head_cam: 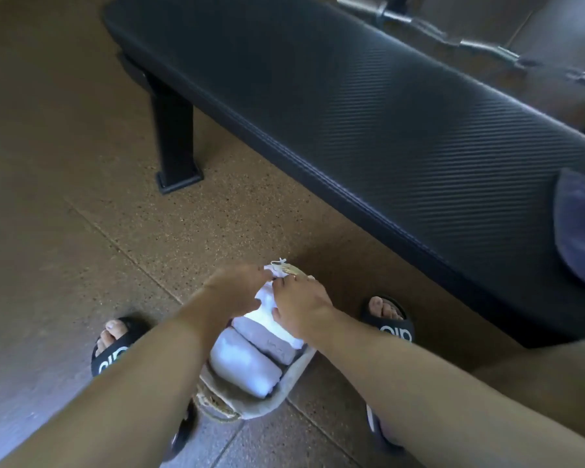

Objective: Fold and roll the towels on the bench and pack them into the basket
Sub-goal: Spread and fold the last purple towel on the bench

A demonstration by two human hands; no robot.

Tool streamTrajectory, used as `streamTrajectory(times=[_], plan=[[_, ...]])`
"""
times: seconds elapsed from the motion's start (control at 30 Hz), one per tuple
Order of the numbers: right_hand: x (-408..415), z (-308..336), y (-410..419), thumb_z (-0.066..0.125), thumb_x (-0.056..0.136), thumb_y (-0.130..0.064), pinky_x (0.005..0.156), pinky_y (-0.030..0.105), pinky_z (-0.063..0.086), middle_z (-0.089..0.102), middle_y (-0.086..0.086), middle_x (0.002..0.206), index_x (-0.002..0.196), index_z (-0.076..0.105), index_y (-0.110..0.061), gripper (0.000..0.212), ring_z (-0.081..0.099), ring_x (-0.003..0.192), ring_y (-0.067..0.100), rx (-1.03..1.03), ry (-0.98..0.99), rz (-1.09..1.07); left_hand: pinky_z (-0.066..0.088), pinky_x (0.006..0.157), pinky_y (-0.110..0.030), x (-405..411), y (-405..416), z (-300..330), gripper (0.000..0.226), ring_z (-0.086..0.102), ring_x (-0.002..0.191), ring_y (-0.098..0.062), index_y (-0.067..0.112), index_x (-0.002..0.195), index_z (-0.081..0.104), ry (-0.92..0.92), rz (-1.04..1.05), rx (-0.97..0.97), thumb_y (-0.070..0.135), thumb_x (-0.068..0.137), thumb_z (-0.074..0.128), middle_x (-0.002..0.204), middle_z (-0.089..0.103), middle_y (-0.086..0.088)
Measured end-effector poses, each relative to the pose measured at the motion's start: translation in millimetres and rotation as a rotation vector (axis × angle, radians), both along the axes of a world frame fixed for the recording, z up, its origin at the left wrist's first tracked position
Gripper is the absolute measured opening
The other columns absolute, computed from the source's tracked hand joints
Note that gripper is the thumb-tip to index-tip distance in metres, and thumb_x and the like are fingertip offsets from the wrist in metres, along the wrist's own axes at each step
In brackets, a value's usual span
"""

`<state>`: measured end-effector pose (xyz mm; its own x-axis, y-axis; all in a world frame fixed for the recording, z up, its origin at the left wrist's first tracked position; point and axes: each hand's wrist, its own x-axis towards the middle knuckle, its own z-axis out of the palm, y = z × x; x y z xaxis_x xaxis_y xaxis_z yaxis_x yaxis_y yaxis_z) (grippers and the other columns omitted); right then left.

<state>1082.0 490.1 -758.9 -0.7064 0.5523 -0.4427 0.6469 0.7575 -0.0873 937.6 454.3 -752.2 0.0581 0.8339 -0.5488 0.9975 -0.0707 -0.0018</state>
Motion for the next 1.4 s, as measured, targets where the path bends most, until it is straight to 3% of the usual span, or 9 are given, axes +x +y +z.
streamTrajectory(times=[0.2, 0.33, 0.5, 0.77, 0.9, 1.03, 1.17, 1.3, 1.4], plan=[[15, 110, 36, 0.053, 0.100, -0.020, 0.074, 0.032, 0.044, 0.064, 0.013, 0.123, 0.121, 0.065, -0.008, 0.028, 0.064, 0.110, 0.031, -0.073, -0.053, -0.016, 0.054, 0.091, -0.037, 10, 10, 108, 0.031, 0.062, 0.112, -0.020, 0.032, 0.128, 0.056, -0.035, 0.119, 0.020, 0.029, 0.097, 0.056, 0.129, 0.062, 0.004], [45, 166, 48, 0.053, 0.097, -0.021, 0.081, 0.034, 0.051, 0.065, 0.015, 0.122, 0.119, 0.065, -0.008, 0.029, 0.064, 0.111, 0.034, -0.005, 0.055, -0.047, 0.052, 0.085, -0.033, 39, 12, 165, 0.025, 0.061, 0.103, -0.015, 0.031, 0.115, 0.063, -0.033, 0.076, 0.159, 0.024, 0.093, 0.053, 0.108, 0.065, 0.011], [88, 225, 51, 0.049, 0.092, -0.013, 0.076, 0.031, 0.049, 0.055, 0.005, 0.090, 0.082, 0.054, -0.016, 0.012, 0.059, 0.087, 0.030, -0.003, 0.169, -0.052, 0.040, 0.070, -0.030, 95, 16, 221, 0.011, 0.054, 0.089, -0.015, 0.033, 0.090, 0.052, -0.037, 0.009, 0.427, 0.024, 0.095, 0.048, 0.094, 0.057, 0.013], [223, 287, 115, 0.057, 0.090, -0.015, 0.083, 0.037, 0.053, 0.064, 0.007, 0.111, 0.108, 0.062, -0.018, 0.019, 0.061, 0.095, 0.029, 0.237, 0.343, -0.371, 0.052, 0.098, -0.039, 176, 44, 245, 0.046, 0.059, 0.113, -0.019, 0.025, 0.138, 0.048, -0.316, 0.093, 0.484, 0.032, 0.095, 0.062, 0.127, 0.060, 0.003], [282, 283, 127, 0.063, 0.080, -0.030, 0.090, 0.042, 0.053, 0.061, 0.004, 0.120, 0.120, 0.054, -0.026, 0.042, 0.061, 0.102, 0.028, 0.037, 0.101, -0.441, 0.045, 0.108, -0.040, 229, 65, 240, 0.068, 0.050, 0.132, -0.022, 0.027, 0.153, 0.032, -0.420, 0.089, 0.425, 0.037, 0.094, 0.065, 0.147, 0.050, -0.002], [305, 257, 118, 0.074, 0.082, -0.022, 0.095, 0.036, 0.048, 0.062, 0.007, 0.123, 0.130, 0.057, -0.016, 0.051, 0.059, 0.114, 0.029, -0.112, 0.176, -0.518, 0.044, 0.103, -0.038, 268, 78, 225, 0.064, 0.050, 0.130, -0.024, 0.025, 0.149, 0.038, -0.515, 0.074, 0.407, 0.036, 0.092, 0.065, 0.144, 0.052, -0.004], [305, 234, 121, 0.063, 0.088, -0.011, 0.083, 0.032, 0.045, 0.061, 0.013, 0.120, 0.128, 0.057, -0.010, 0.040, 0.059, 0.110, 0.032, 0.063, 0.253, -0.524, 0.041, 0.097, -0.028, 277, 81, 208, 0.067, 0.050, 0.131, -0.023, 0.018, 0.150, 0.036, -0.644, 0.160, 0.353, 0.034, 0.093, 0.067, 0.146, 0.049, -0.002], [294, 235, 129, 0.059, 0.089, -0.007, 0.080, 0.028, 0.045, 0.066, 0.009, 0.107, 0.115, 0.069, -0.008, 0.028, 0.062, 0.103, 0.028, -0.030, 0.343, -0.552, 0.037, 0.114, -0.039, 262, 86, 209, 0.091, 0.038, 0.144, -0.025, 0.023, 0.159, 0.018, -0.735, 0.289, 0.307, 0.033, 0.089, 0.073, 0.160, 0.034, -0.005], [264, 246, 128, 0.063, 0.086, -0.006, 0.078, 0.026, 0.047, 0.070, 0.004, 0.096, 0.104, 0.072, -0.014, 0.022, 0.061, 0.087, 0.017, -0.124, 0.596, -0.547, 0.039, 0.103, -0.034, 248, 95, 215, 0.096, 0.045, 0.137, -0.024, 0.016, 0.157, 0.023, -0.925, 0.570, 0.251, 0.033, 0.082, 0.079, 0.152, 0.043, -0.004]])
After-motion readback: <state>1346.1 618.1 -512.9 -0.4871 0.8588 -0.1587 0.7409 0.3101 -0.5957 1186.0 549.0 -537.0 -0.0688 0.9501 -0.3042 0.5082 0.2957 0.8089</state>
